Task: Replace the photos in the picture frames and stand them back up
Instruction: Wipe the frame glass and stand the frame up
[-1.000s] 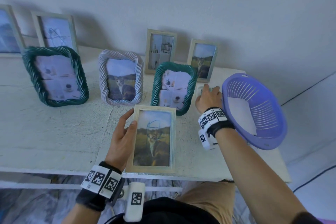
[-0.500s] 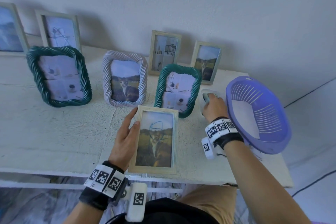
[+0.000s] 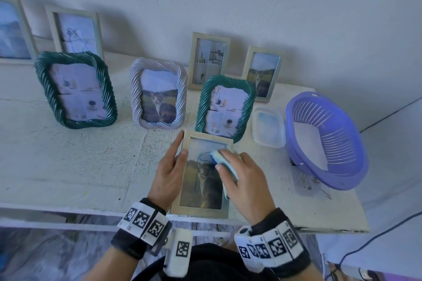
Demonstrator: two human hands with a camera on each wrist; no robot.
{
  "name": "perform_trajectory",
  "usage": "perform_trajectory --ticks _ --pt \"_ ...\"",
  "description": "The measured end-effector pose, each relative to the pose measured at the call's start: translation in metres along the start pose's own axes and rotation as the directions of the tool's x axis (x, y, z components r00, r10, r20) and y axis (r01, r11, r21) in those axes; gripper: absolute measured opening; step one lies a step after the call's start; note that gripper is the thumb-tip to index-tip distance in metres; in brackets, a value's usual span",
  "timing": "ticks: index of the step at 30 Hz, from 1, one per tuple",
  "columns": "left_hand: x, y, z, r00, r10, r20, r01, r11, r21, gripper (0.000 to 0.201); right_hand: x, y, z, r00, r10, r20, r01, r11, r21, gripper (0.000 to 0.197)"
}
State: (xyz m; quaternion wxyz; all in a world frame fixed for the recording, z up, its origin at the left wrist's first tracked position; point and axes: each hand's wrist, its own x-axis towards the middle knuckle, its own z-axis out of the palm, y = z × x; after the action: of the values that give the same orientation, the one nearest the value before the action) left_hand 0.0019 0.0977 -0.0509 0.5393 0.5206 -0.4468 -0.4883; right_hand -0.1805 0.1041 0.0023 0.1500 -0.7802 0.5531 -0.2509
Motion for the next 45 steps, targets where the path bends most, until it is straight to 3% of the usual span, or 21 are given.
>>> perform_trajectory --ticks 5,8,13,20,25,31,35,41,45 --pt "-0.005 0.002 0.006 0.996 0.059 -0.062 -0.051 0.991 0.121 0.046 0.014 -0.013 0.020 1.000 -0.012 0.011 0.014 0.977 -0.214 0.023" --pt "-0.002 0.004 0.004 0.992 0.079 -0.093 -0.063 0.985 0.163 0.047 0.016 -0.021 0.026 0.999 -0.039 -0.006 0.038 0.989 -0.146 0.020" --pt "-0.002 0.005 0.000 0.988 0.112 -0.109 -0.089 0.976 0.199 0.048 0.002 -0.026 0.016 0.964 -0.233 0.131 0.239 0.970 -0.034 0.023" --pt "0.005 0.008 0.006 0.982 0.140 -0.126 -0.107 0.964 0.242 0.049 0.030 -0.026 0.016 0.988 -0.153 0.020 0.154 0.980 -0.129 0.021" --pt "-0.006 0.005 0.003 0.981 0.121 -0.152 -0.082 0.967 0.241 0.048 0.012 -0.032 0.012 0.941 -0.276 0.197 0.292 0.955 -0.058 0.026" --pt "-0.004 0.011 0.006 0.981 0.146 -0.130 -0.110 0.962 0.248 0.048 0.032 -0.027 0.011 0.983 -0.181 0.038 0.185 0.975 -0.125 0.025" --pt "-0.005 0.009 -0.001 0.978 0.120 -0.170 -0.079 0.970 0.231 0.047 0.010 -0.038 0.011 0.929 -0.290 0.230 0.311 0.949 -0.058 0.024" --pt "-0.010 0.014 0.002 0.974 0.159 -0.160 -0.117 0.962 0.248 0.048 0.037 -0.022 0.003 0.972 -0.210 0.108 0.225 0.962 -0.155 0.021" --pt "-0.013 0.010 -0.006 0.974 0.108 -0.202 -0.050 0.960 0.274 0.048 0.007 -0.037 0.010 0.905 -0.318 0.284 0.339 0.941 -0.025 0.021"
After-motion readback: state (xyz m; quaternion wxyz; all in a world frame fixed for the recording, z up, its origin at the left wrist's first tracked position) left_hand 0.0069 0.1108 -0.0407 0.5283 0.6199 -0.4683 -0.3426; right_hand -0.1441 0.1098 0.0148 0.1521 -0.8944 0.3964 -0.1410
